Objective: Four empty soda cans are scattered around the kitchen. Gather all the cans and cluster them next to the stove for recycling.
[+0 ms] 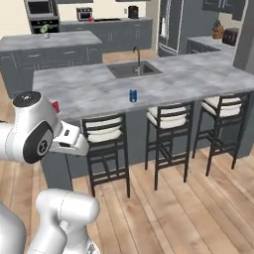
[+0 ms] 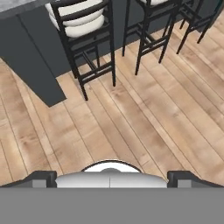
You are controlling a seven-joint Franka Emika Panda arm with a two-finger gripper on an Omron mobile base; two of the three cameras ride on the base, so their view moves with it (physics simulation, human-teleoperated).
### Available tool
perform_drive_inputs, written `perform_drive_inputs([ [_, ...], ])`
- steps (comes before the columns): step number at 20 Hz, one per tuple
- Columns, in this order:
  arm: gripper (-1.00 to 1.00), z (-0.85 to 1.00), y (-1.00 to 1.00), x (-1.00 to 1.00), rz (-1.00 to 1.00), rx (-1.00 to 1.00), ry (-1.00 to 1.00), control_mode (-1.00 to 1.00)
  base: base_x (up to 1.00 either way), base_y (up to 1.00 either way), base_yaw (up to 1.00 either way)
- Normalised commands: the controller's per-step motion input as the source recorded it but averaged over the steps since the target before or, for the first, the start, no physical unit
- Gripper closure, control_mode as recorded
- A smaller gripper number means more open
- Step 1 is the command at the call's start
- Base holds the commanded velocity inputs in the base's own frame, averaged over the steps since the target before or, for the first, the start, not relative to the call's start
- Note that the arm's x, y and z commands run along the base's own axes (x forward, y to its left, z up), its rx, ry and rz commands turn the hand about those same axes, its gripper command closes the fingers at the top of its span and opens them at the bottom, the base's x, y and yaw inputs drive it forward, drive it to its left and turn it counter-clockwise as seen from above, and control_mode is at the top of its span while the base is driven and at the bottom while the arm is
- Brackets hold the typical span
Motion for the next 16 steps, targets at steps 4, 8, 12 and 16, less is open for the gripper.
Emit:
perform_drive_inputs([
  [4, -1.0, 0.0, 0.0, 0.0, 0.0, 0.0, 0.0, 1.0, 0.02, -0.21, 0.45],
  [8, -1.0, 0.0, 0.0, 0.0, 0.0, 0.0, 0.0, 1.0, 0.45, -0.21, 0.23],
  [12, -1.0, 0.0, 0.0, 0.0, 0.0, 0.0, 0.0, 1.0, 0.55, -0.33, 0.27],
  [16, -1.0, 0.0, 0.0, 0.0, 0.0, 0.0, 0.0, 1.0, 0.43, -0.46, 0.3],
])
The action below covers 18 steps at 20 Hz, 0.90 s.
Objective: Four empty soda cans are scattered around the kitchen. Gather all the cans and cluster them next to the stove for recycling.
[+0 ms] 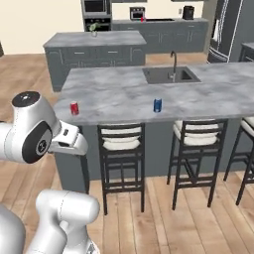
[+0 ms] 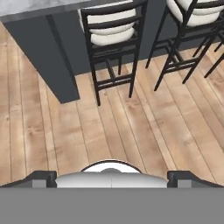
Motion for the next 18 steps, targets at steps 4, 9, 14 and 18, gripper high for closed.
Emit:
perform_drive_inputs([
  [4, -1.0, 0.0, 0.0, 0.0, 0.0, 0.0, 0.0, 1.0, 0.14, -0.73, 0.24],
  [9, -1.0, 0.0, 0.0, 0.0, 0.0, 0.0, 0.0, 1.0, 0.03, -0.73, 0.24],
  [14, -1.0, 0.0, 0.0, 0.0, 0.0, 0.0, 0.0, 1.0, 0.08, -0.74, 0.23],
  [18, -1.0, 0.0, 0.0, 0.0, 0.0, 0.0, 0.0, 1.0, 0.2, -0.71, 0.22],
])
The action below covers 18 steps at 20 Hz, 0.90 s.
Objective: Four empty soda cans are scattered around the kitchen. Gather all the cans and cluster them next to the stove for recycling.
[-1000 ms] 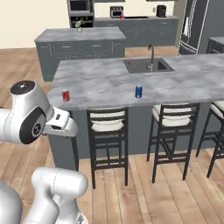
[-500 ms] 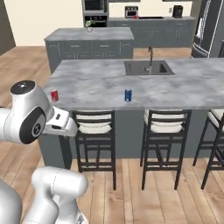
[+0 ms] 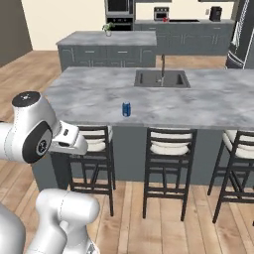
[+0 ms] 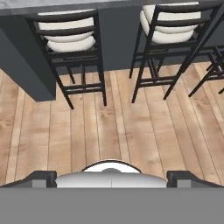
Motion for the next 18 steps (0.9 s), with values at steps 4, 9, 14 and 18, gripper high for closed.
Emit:
perform_drive_inputs([
  [4, -1.0, 0.0, 0.0, 0.0, 0.0, 0.0, 0.0, 1.0, 0.43, -0.58, 0.22],
  [9, -1.0, 0.0, 0.0, 0.0, 0.0, 0.0, 0.0, 1.0, 0.52, -0.13, 0.12],
  [14, -1.0, 0.0, 0.0, 0.0, 0.0, 0.0, 0.0, 1.0, 0.46, -0.01, 0.04],
  [18, -1.0, 0.0, 0.0, 0.0, 0.0, 0.0, 0.0, 1.0, 0.42, -0.2, 0.01],
])
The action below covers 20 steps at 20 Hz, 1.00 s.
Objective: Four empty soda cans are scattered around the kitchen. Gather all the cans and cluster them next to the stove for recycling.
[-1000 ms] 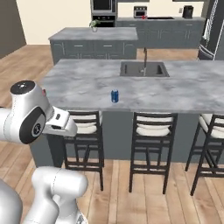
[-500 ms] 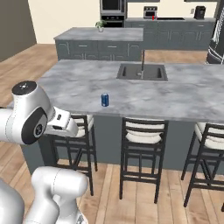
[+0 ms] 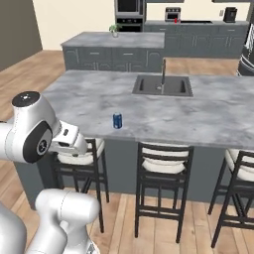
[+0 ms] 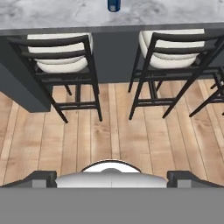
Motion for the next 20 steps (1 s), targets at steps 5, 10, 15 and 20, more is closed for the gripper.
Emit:
perform_drive_inputs([
  [5, -1.0, 0.0, 0.0, 0.0, 0.0, 0.0, 0.0, 1.0, 0.46, -0.18, 0.0],
  [10, -1.0, 0.0, 0.0, 0.0, 0.0, 0.0, 0.0, 1.0, 0.43, -0.19, 0.0],
  [15, -1.0, 0.0, 0.0, 0.0, 0.0, 0.0, 0.0, 1.0, 0.42, -0.27, 0.0],
  [20, -1.0, 0.0, 0.0, 0.0, 0.0, 0.0, 0.0, 1.0, 0.4, -0.37, 0.0],
])
